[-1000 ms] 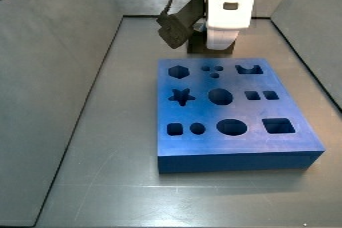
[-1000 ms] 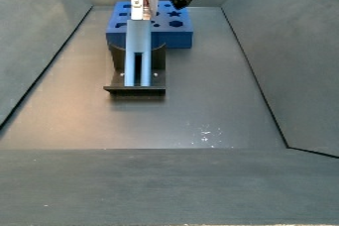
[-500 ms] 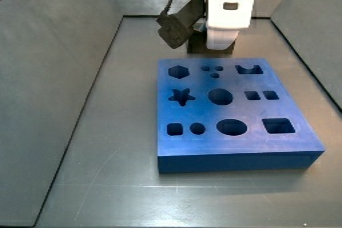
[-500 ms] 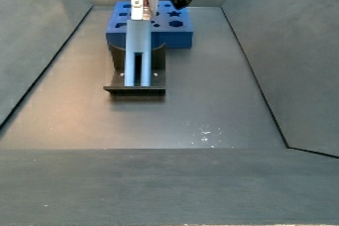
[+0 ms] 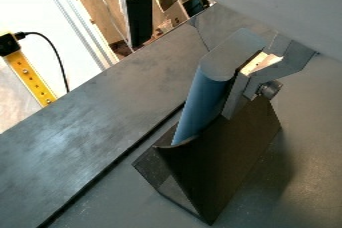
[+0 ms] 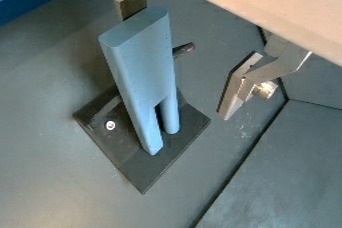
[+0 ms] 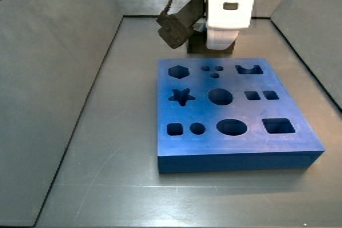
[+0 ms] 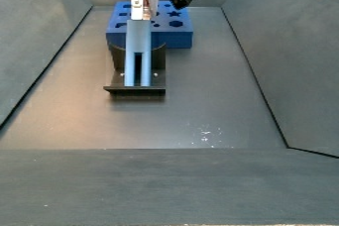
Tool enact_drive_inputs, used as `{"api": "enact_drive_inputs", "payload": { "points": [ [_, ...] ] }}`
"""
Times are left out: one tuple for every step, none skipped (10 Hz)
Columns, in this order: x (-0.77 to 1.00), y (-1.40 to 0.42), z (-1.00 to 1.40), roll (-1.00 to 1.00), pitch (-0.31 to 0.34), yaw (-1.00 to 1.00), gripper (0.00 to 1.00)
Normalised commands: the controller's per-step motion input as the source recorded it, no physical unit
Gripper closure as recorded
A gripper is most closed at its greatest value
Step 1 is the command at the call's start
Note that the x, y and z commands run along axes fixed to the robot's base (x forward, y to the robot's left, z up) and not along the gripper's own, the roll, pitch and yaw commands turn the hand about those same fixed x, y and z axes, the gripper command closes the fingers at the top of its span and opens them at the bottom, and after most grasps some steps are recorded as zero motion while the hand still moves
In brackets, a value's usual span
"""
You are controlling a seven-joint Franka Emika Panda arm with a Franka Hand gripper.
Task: Pick up the square-circle object. Move up. Place the square-circle object on the fixture. Regrasp the square-circle object. Rotate the square-circle object. Move to above the board. Insert the square-circle object.
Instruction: Regrasp the square-circle object, then rotate the square-circle object.
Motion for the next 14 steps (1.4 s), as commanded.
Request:
{"api": "enact_drive_inputs", "payload": {
  "points": [
    [0.21, -0.04, -0.04, 0.16, 0.122, 0.09, 0.0],
    [0.21, -0.04, -0.04, 0.16, 0.122, 0.09, 0.0],
    [0.21, -0.04, -0.04, 0.16, 0.122, 0.09, 0.0],
    [0.21, -0.04, -0.04, 0.16, 0.122, 0.09, 0.0],
    [0.21, -0.04, -0.04, 0.16, 0.122, 0.09, 0.0],
    [0.21, -0.04, -0.04, 0.16, 0.122, 0.09, 0.0],
    [0.21, -0.04, -0.04, 0.16, 0.122, 0.09, 0.0],
    [0.21, -0.04, -0.04, 0.16, 0.122, 0.09, 0.0],
    [0.21, -0.04, -0.04, 0.16, 0.122, 0.09, 0.0],
    [0.21, -0.04, -0.04, 0.16, 0.122, 0.09, 0.0],
    [0.21, -0.04, -0.04, 0.16, 0.122, 0.09, 0.0],
    [0.0, 0.0, 0.0, 0.0, 0.0, 0.0, 1.0],
    [-1.0, 0.37, 0.93, 0.0, 0.0, 0.0, 1.0],
    [-1.0, 0.36, 0.93, -0.03, -0.016, 0.0, 1.0]
  ]
}}
